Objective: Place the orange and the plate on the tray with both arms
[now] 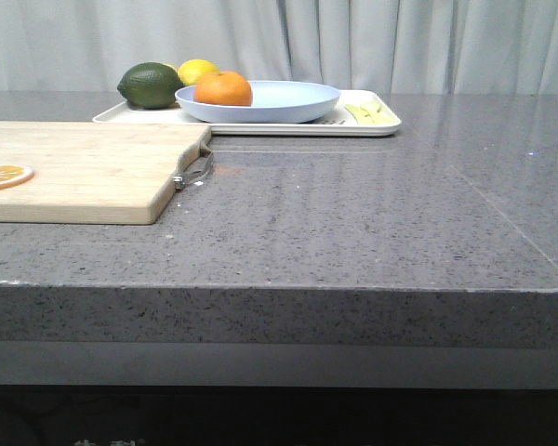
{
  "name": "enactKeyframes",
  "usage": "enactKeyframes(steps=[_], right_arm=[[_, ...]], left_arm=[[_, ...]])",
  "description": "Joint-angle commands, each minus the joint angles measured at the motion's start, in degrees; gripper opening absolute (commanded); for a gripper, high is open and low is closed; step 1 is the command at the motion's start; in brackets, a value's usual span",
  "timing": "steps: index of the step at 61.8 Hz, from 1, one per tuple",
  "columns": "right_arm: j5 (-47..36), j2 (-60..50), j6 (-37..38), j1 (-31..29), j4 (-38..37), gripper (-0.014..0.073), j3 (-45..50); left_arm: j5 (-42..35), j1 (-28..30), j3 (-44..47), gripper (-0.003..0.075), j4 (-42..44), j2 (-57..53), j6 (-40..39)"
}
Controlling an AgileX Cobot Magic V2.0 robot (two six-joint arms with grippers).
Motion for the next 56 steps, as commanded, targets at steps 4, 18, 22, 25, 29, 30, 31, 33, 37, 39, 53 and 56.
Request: enactKeyframes(steps=[4,18,22,25,29,30,31,33,37,39,53,56], right_arm=[[-5.57,-3.59,-0.27,-0.02,2.11,-0.0068,4.19],[3.31,-9.99,-0.27,-0.02,2.17,-0.0068,3.97],[3.89,-10.30,-0.27,-0.02,2.17,-0.0068,3.97],[4.44,-10.29,-0.27,-0.02,2.17,-0.0068,3.97],[4.55,-10.25,-0.27,-0.02,2.17,-0.0068,3.97],[4.55,-10.25,-0.27,-0.02,2.17,-0.0068,3.97],[4.55,-10.25,-0.27,-0.02,2.17,-0.0068,3.97],[4.55,-10.25,-0.27,-0.02,2.17,-0.0068,3.97],[4.55,-10.25,-0.27,-0.02,2.17,-0.0068,3.97],[4.55,-10.25,-0.27,-0.02,2.17,-0.0068,3.97],[4.55,-10.25,-0.27,-0.02,2.17,-0.0068,3.97],[4.55,-10.25,-0.27,-0.02,2.17,-0.0068,3.97]], left_arm=[[-4.96,0.13,0.25,-0.0018,-0.48,-1.17,-0.47],[-4.96,0.13,0.25,-0.0018,-0.48,-1.17,-0.47],[-4.96,0.13,0.25,-0.0018,-0.48,-1.17,-0.47],[-4.86,0.13,0.25,-0.0018,-0.48,-1.17,-0.47],[-4.86,0.13,0.25,-0.0018,-0.48,-1.17,-0.47],[-4.86,0.13,0.25,-0.0018,-0.48,-1.17,-0.47],[-4.86,0.13,0.25,-0.0018,-0.48,-1.17,-0.47],[-4.86,0.13,0.25,-0.0018,-0.48,-1.17,-0.47],[-4.86,0.13,0.25,-0.0018,-0.48,-1.17,-0.47],[-4.86,0.13,0.25,-0.0018,-0.48,-1.17,-0.47],[-4.86,0.13,0.25,-0.0018,-0.48,-1.17,-0.47],[-4.86,0.13,0.25,-0.0018,-0.48,-1.17,-0.47]])
